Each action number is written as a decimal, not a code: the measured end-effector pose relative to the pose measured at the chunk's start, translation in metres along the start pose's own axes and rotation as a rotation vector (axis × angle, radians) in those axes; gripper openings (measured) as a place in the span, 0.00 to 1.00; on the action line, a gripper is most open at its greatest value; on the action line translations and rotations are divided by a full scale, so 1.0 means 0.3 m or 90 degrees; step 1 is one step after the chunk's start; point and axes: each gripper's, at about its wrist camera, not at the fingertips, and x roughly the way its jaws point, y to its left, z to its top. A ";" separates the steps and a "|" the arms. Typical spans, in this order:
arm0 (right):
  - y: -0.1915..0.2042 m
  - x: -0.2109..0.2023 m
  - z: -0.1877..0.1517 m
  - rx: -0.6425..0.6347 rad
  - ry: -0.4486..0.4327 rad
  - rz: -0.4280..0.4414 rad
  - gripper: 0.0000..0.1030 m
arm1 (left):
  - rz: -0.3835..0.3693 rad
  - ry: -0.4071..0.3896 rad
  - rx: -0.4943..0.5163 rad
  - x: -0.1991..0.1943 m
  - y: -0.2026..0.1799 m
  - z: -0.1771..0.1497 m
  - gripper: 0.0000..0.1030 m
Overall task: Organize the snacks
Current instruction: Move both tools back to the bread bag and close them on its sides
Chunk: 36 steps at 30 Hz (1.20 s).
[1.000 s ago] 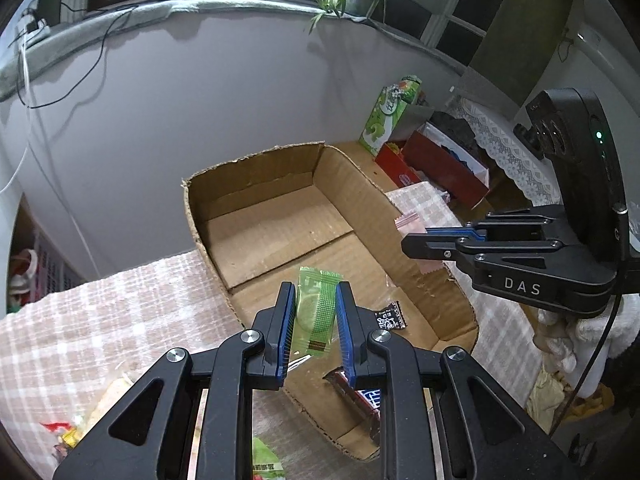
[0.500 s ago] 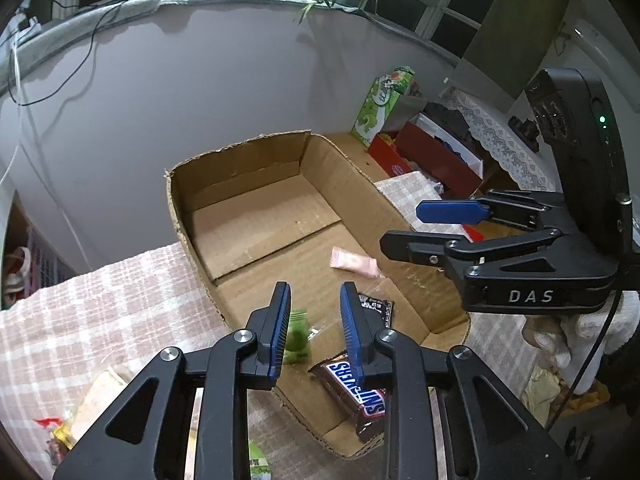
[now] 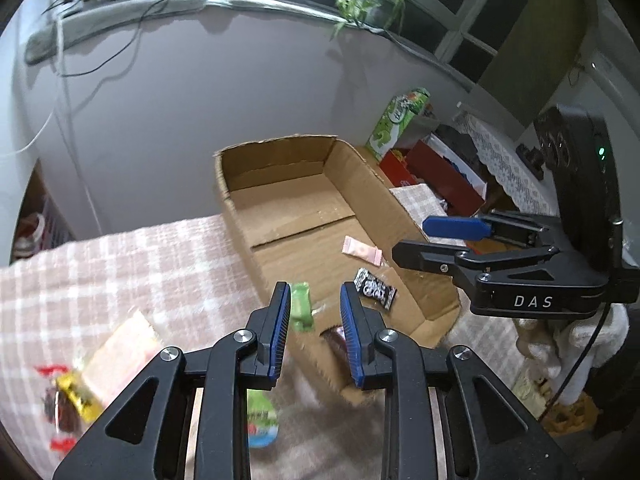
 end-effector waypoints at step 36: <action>0.442 0.232 0.105 -0.006 0.181 0.293 0.86 | 0.022 -0.022 -0.277 -0.229 0.368 -0.307 0.53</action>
